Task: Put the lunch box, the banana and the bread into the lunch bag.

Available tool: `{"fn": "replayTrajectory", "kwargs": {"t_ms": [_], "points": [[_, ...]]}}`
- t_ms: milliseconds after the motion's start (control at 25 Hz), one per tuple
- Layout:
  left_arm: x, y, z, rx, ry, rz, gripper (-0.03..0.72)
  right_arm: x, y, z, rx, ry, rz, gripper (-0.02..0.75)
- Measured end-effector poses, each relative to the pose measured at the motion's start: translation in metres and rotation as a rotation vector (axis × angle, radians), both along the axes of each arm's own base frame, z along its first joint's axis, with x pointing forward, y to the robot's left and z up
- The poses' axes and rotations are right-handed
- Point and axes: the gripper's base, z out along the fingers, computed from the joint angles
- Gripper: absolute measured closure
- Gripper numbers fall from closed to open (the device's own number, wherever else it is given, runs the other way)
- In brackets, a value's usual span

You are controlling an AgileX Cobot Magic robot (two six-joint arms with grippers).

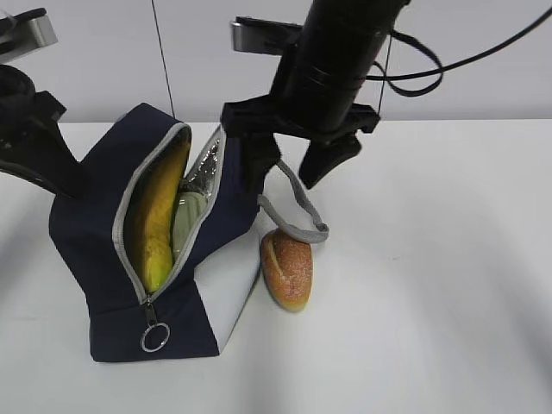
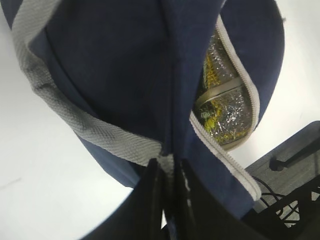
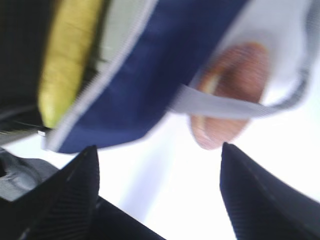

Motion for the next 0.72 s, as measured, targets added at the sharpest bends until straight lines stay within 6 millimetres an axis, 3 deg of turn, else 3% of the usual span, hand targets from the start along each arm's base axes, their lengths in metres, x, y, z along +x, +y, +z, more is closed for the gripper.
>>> {"fn": "replayTrajectory", "kwargs": {"t_ms": [120,280,480,720], "points": [[0.000,0.000,0.000,0.002,-0.004,0.001,0.667,-0.019,-0.018,0.004,-0.076,-0.017,-0.034,0.173],[0.001,0.000,0.000,0.004,-0.007,0.003,0.667,-0.042,-0.028,-0.001,-0.023,-0.108,-0.069,0.174],[0.001,0.001,0.000,0.010,-0.010,0.002,0.667,-0.069,-0.024,-0.038,0.036,-0.194,-0.073,0.178],[0.001,0.001,0.000,0.013,-0.012,0.003,0.667,-0.074,-0.021,-0.077,0.059,-0.233,-0.098,0.178]]}}
